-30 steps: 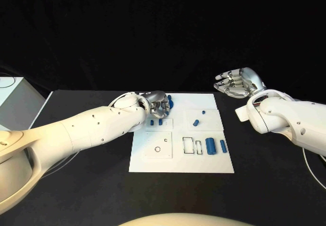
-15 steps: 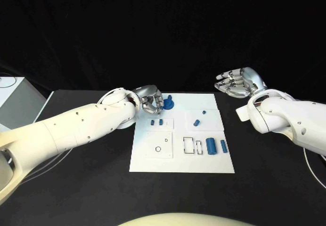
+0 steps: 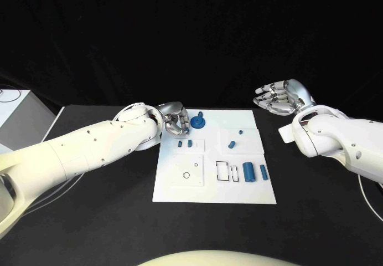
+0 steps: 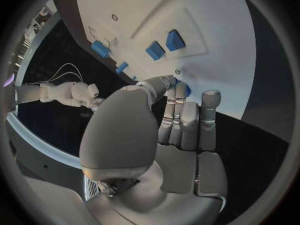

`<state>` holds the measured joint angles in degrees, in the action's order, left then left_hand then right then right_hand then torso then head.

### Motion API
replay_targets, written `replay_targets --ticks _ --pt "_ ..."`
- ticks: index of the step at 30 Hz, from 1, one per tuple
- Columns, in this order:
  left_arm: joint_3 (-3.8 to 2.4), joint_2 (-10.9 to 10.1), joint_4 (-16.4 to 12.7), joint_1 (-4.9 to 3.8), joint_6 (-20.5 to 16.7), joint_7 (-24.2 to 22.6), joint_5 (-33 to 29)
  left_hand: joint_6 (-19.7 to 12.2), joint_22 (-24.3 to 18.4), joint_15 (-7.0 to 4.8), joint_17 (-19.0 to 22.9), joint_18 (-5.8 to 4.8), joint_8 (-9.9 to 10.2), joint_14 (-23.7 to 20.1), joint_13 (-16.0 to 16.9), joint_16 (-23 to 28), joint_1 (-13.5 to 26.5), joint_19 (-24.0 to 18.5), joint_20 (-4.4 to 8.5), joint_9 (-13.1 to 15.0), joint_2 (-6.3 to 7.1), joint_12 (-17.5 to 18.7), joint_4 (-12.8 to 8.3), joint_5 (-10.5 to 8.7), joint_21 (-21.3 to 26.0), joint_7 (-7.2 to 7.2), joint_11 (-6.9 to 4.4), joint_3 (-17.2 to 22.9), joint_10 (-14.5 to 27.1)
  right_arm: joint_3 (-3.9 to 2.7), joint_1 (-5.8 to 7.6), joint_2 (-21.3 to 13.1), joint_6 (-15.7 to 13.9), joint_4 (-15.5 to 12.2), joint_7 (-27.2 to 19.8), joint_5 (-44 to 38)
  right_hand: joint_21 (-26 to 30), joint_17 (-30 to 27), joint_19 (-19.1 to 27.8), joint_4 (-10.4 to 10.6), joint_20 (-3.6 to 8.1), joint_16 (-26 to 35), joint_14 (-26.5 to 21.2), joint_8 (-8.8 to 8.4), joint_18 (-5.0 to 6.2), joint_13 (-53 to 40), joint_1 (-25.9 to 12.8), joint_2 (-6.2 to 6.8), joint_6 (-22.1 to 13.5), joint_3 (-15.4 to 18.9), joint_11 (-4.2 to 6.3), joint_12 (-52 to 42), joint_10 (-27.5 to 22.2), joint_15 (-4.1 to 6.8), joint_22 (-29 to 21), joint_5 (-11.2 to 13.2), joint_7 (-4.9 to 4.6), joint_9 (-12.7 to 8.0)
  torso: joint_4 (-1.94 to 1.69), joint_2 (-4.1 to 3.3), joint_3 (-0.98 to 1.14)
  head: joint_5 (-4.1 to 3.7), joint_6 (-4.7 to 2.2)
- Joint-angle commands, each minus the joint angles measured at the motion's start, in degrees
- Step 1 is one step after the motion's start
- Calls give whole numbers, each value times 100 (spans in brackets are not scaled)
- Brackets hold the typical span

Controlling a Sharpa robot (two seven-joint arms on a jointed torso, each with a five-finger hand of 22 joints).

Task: Assemble the parts on the task board

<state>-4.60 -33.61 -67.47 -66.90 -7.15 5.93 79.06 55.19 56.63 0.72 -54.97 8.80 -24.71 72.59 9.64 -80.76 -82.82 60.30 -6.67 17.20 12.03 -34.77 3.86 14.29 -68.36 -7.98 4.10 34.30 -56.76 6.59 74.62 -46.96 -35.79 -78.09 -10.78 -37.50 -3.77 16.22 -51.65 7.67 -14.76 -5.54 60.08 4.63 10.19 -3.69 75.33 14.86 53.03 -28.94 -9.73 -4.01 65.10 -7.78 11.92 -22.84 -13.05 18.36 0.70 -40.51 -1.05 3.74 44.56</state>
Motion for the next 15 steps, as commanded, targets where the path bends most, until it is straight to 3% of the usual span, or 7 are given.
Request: replay_targets --ticks 1,15 --pt "1 17 21 -1 214 91 71 48 -5 -3 9 -18 -10 15 -8 -15 51 -26 -1 5 -14 33 -34 23 9 9 12 -13 -39 -1 0 -1 36 -5 -65 -20 -6 -5 29 -23 -8 35 13 -25 35 6 -1 -23 2 -15 -7 0 -39 -22 -5 -38 -46 -5 4 -6 4 4 5" --pt "16 81 104 1 196 139 135 52 -20 -3 28 -14 -5 6 -11 -10 55 -41 -1 5 -16 41 -35 23 20 10 12 -13 -45 -1 0 1 34 -12 -67 -20 -6 -5 29 -23 -8 35 13 -25 35 6 -1 -23 2 -15 -7 0 -39 -22 -5 -38 -46 -5 6 -4 1 2 23"
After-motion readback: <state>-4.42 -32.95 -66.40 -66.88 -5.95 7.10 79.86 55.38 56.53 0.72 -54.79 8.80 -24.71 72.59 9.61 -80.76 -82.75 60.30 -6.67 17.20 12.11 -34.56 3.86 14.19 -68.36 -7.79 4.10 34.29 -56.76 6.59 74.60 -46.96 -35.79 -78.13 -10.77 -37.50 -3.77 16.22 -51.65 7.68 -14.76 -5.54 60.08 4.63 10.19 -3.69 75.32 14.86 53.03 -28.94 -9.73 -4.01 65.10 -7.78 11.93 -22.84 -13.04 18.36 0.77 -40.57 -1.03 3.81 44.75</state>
